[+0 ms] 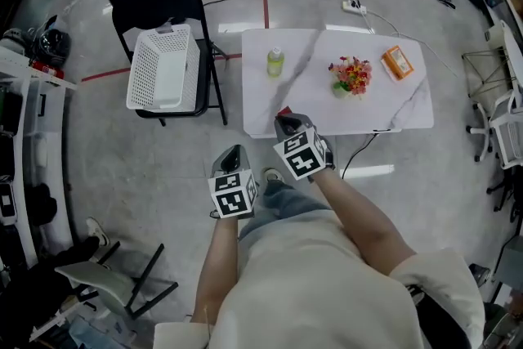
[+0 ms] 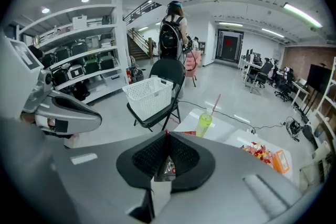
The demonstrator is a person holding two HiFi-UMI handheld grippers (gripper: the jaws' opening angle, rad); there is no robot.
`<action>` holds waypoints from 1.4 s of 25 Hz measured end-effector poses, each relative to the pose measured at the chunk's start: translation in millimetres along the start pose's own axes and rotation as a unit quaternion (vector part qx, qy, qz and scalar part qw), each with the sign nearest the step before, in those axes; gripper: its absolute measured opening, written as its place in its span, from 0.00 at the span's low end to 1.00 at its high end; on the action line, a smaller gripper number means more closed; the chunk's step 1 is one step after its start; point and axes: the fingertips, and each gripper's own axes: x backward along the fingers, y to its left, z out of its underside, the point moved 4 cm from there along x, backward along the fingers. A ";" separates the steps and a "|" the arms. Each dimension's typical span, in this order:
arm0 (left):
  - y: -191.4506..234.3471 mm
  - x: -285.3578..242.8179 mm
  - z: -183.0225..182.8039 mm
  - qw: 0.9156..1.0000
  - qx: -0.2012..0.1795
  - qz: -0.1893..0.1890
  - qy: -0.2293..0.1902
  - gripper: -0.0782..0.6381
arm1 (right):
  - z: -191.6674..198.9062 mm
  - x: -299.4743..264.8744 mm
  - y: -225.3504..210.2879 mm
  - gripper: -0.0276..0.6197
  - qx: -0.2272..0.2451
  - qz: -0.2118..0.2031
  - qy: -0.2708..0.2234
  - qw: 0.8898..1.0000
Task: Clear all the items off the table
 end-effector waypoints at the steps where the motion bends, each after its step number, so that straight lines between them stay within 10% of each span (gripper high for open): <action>1: -0.3 1.4 -2.4 1.000 0.001 -0.002 -0.003 0.12 | -2.6 2.1 0.1 0.06 0.005 -0.003 -0.003 1.000; 35: 22.0 9.7 -61.9 0.996 -0.002 -0.046 -0.070 0.12 | -67.6 2.0 6.7 0.06 0.081 -0.052 -0.064 0.993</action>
